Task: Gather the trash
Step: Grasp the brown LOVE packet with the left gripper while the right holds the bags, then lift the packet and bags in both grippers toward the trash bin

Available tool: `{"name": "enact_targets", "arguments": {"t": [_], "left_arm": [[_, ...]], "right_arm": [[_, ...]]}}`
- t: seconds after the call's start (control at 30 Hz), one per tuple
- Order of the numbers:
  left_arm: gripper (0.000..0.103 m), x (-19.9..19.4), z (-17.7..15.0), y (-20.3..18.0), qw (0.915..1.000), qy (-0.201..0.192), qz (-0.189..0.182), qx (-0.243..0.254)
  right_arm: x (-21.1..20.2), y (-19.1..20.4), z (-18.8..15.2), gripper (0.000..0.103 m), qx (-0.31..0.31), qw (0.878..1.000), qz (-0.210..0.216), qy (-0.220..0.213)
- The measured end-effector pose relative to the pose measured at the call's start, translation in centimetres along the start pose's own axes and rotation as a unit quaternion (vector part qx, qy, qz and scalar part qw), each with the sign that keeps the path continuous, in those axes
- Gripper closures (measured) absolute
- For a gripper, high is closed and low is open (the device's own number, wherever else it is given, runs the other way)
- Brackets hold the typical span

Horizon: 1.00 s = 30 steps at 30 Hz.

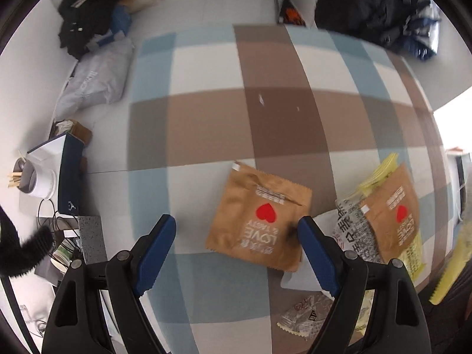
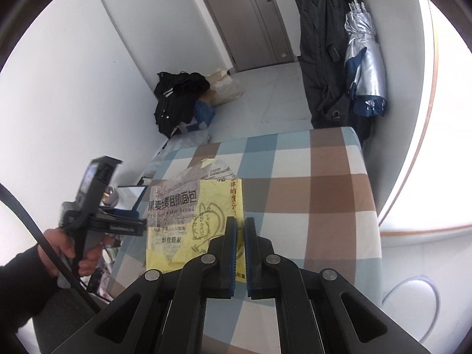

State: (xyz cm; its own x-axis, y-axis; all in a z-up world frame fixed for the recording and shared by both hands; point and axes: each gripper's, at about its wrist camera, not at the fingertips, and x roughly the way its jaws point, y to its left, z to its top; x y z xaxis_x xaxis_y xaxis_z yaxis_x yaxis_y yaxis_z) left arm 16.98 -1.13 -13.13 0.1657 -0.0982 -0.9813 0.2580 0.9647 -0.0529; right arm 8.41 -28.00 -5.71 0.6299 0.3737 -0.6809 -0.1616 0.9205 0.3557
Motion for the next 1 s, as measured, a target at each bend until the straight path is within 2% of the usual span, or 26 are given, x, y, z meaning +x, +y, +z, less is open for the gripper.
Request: {"name": "enact_targets", "arguments": {"t": [0.2,0.33,0.4,0.6,0.7,0.83,0.9,1.0], "left_arm": [[0.018,-0.1,0.3,-0.6,0.9980,0.005,0.017,0.061],[0.018,-0.2,0.2,-0.4,0.9973,0.004,0.014,0.072],[0.020,-0.3,0.1,-0.6,0.9974,0.002,0.013,0.072],[0.041,-0.7,0.0,-1.8,0.9968,-0.002,0.009,0.080],[0.043,-0.7,0.2,-1.9,0.9973,0.000,0.008,0.072],[0.053,-0.9,0.3,-1.3,0.9982,-0.007,0.006,0.059],[0.054,-0.9,0.2,-1.0,0.9985,-0.013,0.000,0.054],[0.055,-0.8,-0.1,-1.3,0.9982,-0.015,0.011,0.057]], "right_arm": [[-0.1,-0.5,0.1,0.099,0.001,1.000,0.012,0.003],[-0.5,-0.5,0.2,0.099,0.001,1.000,0.019,-0.002],[-0.6,-0.5,0.2,0.099,0.000,1.000,0.020,-0.003],[-0.8,-0.7,0.1,0.099,0.005,1.000,0.023,-0.005],[-0.8,-0.6,0.1,0.099,0.004,1.000,0.023,-0.005],[-1.0,-0.4,0.0,0.099,0.000,1.000,0.021,-0.006],[-1.0,-0.5,-0.1,0.099,0.001,1.000,0.021,-0.006],[-1.0,-0.6,-0.1,0.099,0.003,1.000,0.018,-0.006]]}}
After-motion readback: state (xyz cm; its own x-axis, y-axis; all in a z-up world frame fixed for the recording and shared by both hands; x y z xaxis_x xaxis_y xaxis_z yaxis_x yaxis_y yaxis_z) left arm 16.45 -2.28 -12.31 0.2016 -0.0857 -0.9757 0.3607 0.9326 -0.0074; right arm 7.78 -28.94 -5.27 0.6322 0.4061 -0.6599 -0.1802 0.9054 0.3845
